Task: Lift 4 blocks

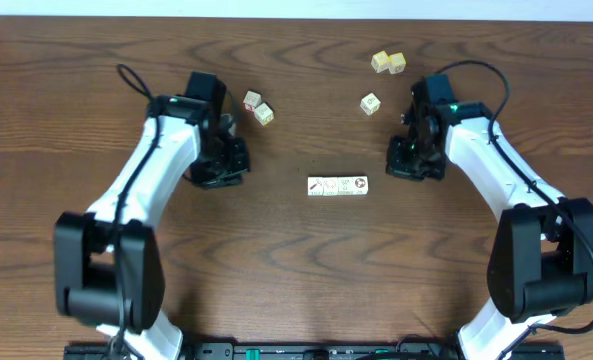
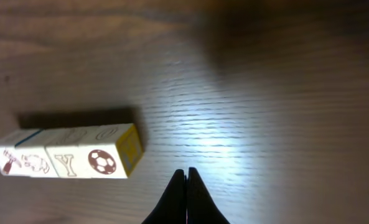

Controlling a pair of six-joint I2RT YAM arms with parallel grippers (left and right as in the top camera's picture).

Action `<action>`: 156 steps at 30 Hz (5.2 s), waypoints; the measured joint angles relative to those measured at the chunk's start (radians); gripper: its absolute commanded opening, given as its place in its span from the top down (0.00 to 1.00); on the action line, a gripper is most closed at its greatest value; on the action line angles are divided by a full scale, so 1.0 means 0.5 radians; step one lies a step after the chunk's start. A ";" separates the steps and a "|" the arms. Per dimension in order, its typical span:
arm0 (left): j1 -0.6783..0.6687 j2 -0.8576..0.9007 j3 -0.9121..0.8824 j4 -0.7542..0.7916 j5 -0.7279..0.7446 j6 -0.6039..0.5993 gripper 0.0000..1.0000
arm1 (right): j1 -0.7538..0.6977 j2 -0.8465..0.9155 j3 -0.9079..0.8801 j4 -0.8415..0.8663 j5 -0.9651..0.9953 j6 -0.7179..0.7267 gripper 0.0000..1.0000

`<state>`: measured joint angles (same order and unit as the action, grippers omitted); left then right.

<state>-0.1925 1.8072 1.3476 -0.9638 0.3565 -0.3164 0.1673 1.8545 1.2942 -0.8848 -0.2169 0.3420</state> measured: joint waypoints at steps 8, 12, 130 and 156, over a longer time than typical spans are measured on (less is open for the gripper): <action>-0.003 0.262 -0.002 0.229 0.410 0.172 0.93 | -0.049 0.001 -0.323 0.430 -0.358 -0.045 0.99; -0.013 0.349 -0.002 0.317 0.497 0.192 0.92 | -0.048 0.001 -0.427 0.562 -0.443 -0.007 0.99; -0.326 0.154 -0.009 0.433 0.628 0.207 0.93 | 0.121 -0.562 -0.536 0.629 -0.455 0.121 0.99; -0.330 -0.132 -0.015 0.409 0.637 0.161 0.92 | 0.130 -0.671 -0.536 0.546 -0.468 0.143 0.99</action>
<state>-0.3573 1.7412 1.3399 -0.7593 0.6750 -0.2359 0.2325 1.5192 1.0260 -0.6117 -0.4507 0.4133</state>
